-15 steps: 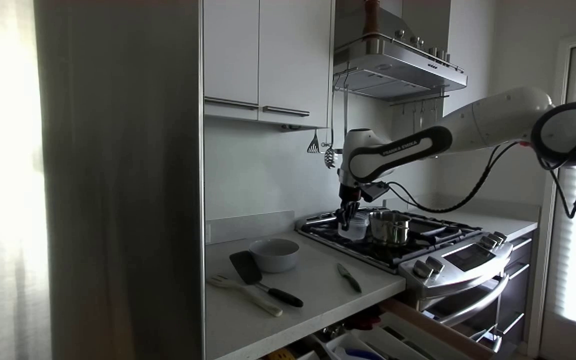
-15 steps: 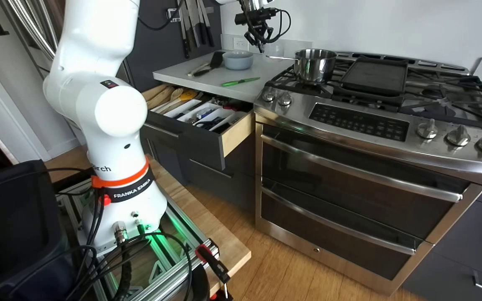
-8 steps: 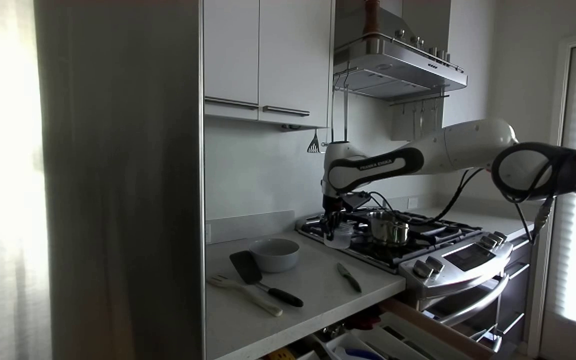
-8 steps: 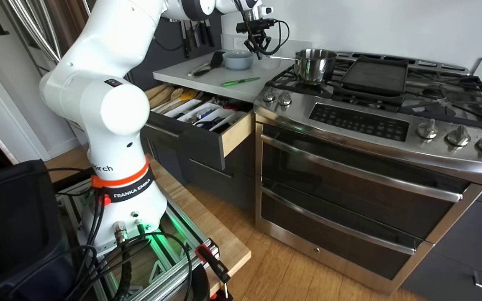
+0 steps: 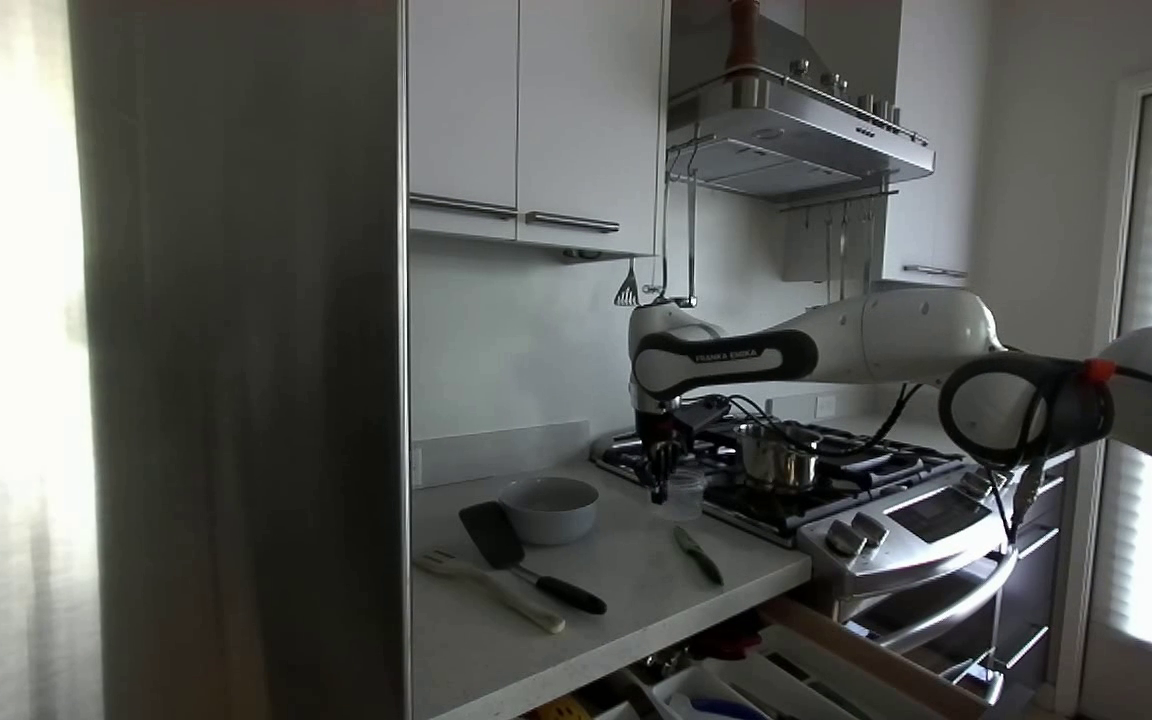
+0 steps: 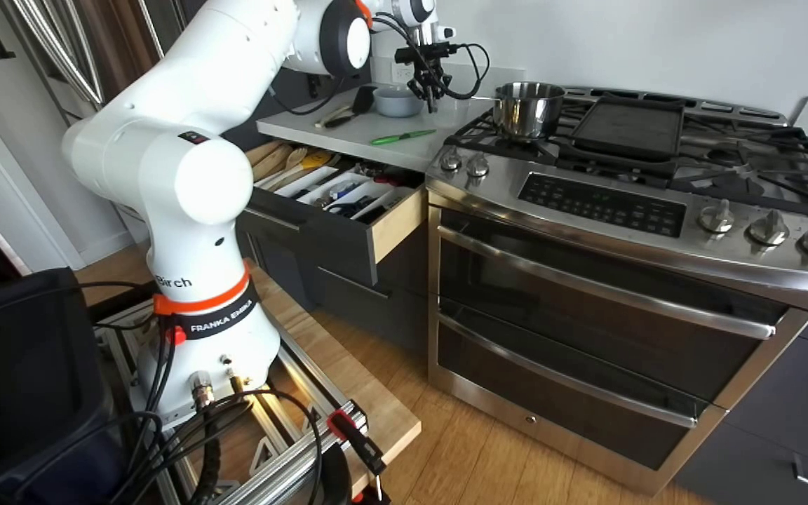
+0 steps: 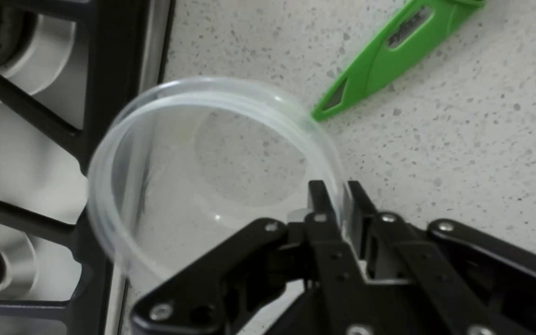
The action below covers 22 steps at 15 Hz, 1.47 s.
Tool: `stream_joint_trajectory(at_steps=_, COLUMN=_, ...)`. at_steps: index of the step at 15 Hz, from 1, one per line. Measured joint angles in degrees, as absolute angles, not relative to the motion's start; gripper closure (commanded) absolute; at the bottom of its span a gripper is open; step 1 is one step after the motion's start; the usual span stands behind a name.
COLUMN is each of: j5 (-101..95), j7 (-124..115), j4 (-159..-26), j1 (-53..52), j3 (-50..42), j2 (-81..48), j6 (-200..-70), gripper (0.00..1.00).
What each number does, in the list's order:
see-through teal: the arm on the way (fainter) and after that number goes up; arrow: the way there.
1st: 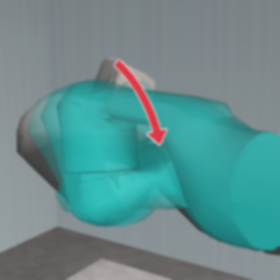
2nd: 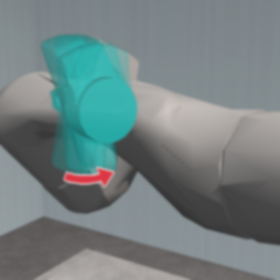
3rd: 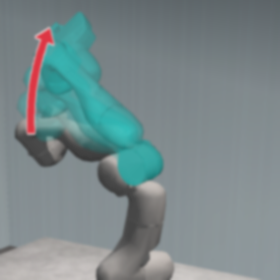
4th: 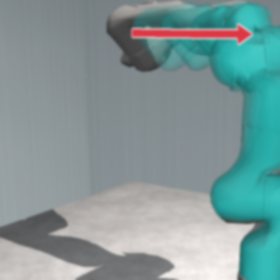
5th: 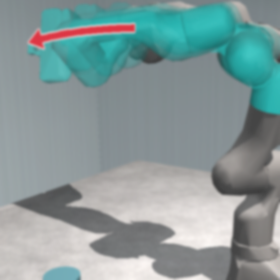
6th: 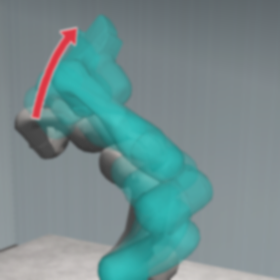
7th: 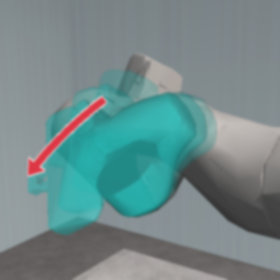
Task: Pick up the clear lunch box and put it on the right side of the kitchen counter, pick up the gray bowl and move it forward onto the kitchen counter
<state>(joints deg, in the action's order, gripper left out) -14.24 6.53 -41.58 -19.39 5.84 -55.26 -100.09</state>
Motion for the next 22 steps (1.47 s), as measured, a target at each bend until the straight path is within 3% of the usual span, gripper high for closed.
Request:
stream_joint_trajectory(at_steps=7, j5=-14.2, j7=8.6, j4=-33.7, j1=-20.8, j3=4.9, j2=-57.6, j6=-97.7, gripper=0.02)
stream_joint_trajectory(at_steps=22, j5=-7.3, j7=15.6, j4=-25.9, j1=-27.0, j3=6.9, j2=-57.5, j6=-97.7, gripper=0.00)
